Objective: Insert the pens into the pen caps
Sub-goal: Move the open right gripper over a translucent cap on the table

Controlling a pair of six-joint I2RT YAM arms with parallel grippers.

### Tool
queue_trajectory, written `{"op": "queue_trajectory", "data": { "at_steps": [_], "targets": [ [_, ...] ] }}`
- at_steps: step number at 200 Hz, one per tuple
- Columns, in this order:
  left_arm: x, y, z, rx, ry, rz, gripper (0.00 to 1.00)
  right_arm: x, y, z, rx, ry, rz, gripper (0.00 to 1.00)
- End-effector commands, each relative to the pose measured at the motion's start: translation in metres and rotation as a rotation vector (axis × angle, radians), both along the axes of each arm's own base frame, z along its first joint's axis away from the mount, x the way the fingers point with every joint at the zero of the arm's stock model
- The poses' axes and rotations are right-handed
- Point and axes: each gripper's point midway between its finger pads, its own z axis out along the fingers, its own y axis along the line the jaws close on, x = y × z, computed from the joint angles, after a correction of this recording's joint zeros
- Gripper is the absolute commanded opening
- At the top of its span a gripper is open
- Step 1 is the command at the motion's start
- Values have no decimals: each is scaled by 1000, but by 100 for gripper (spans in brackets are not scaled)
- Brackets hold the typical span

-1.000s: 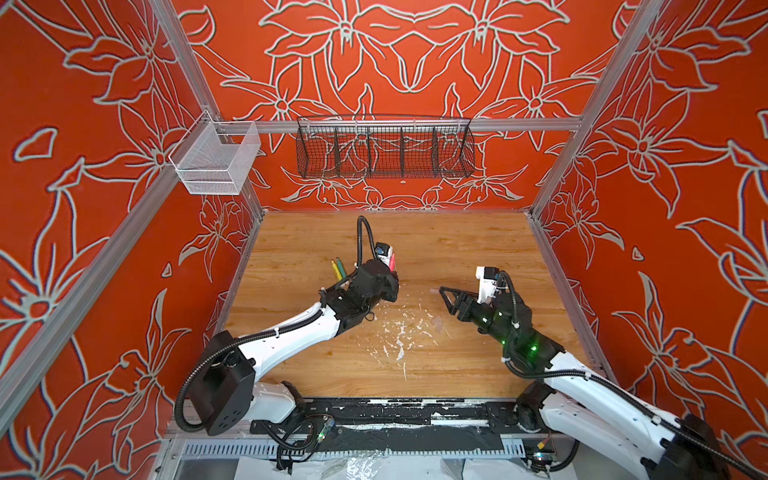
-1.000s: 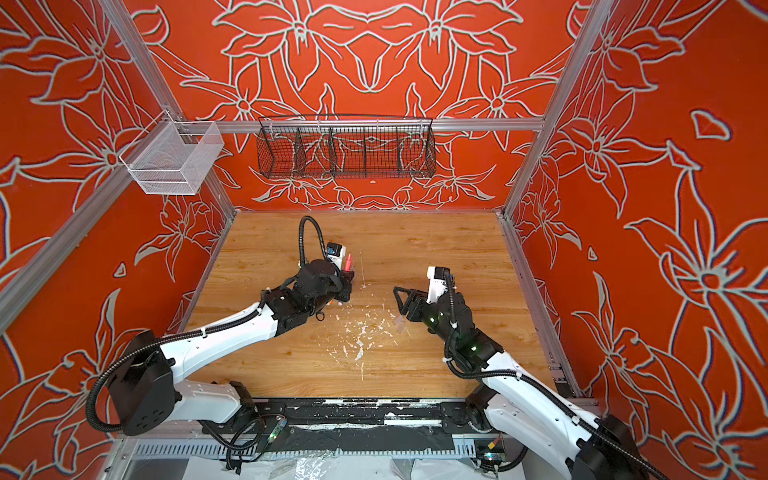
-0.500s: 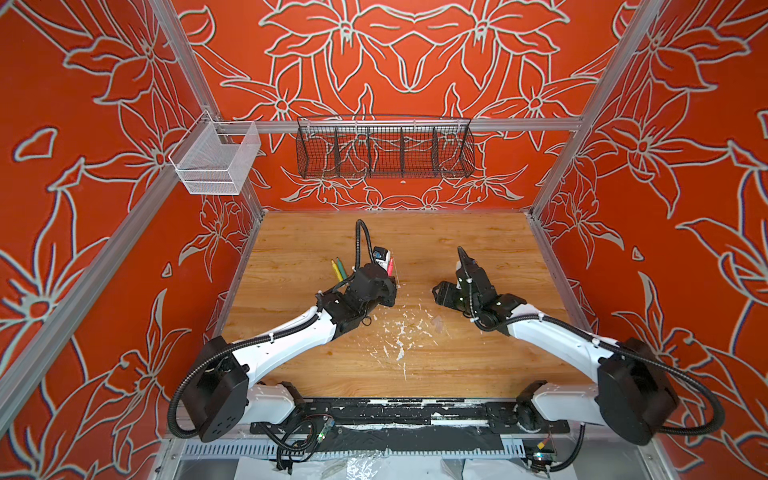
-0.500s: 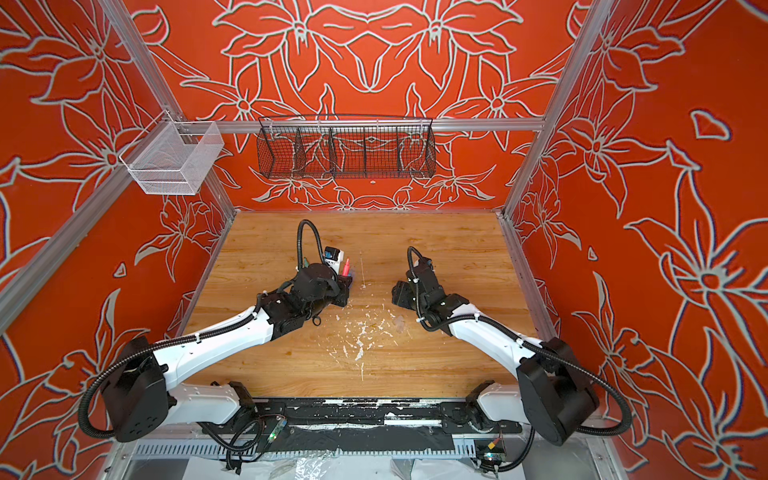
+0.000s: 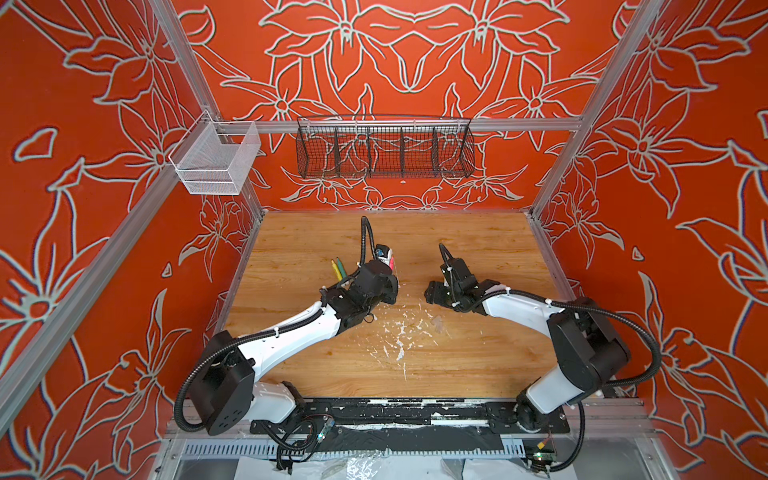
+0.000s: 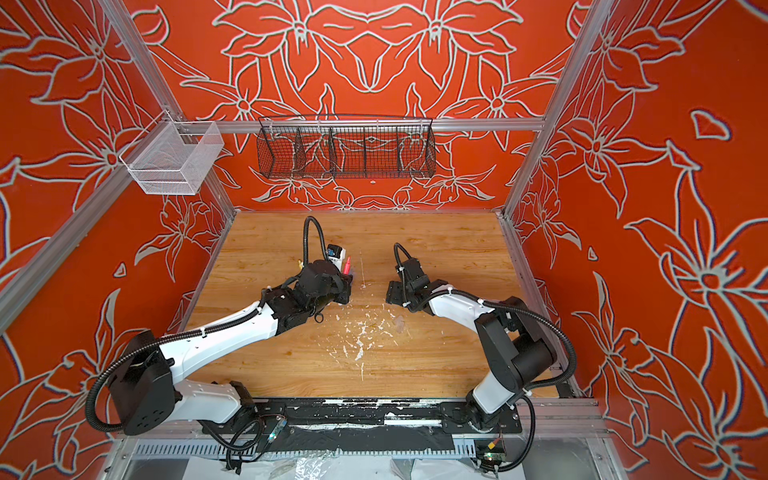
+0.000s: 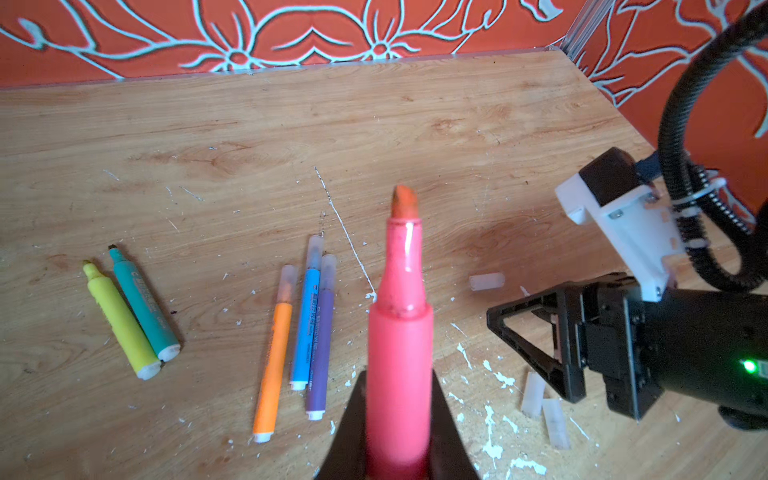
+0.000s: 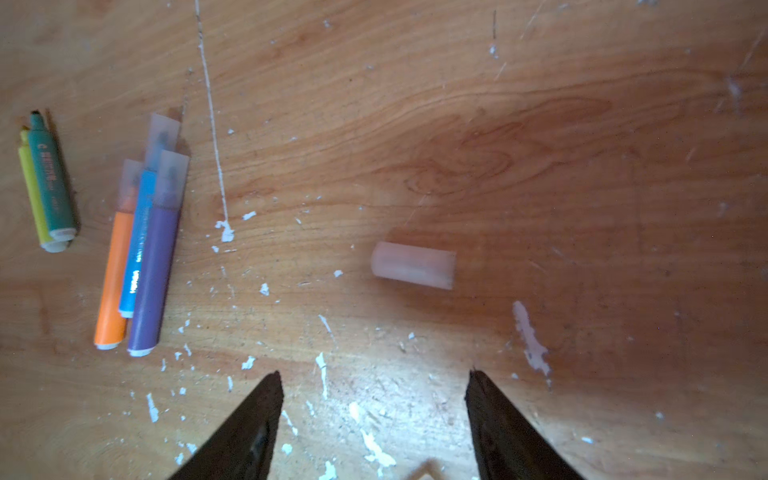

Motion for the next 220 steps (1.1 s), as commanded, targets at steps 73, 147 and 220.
{"op": "queue_trajectory", "data": {
  "at_steps": [73,147,220],
  "targets": [
    [5,5,-2,29,-3,38,0,19,10,-38,-64,97,62,73],
    [4,6,2,19,-8,40,0,37,13,-55,-150,132,101,68],
    [2,10,6,20,-19,47,0,31,-1,-56,-229,174,68,59]
  ]
}}
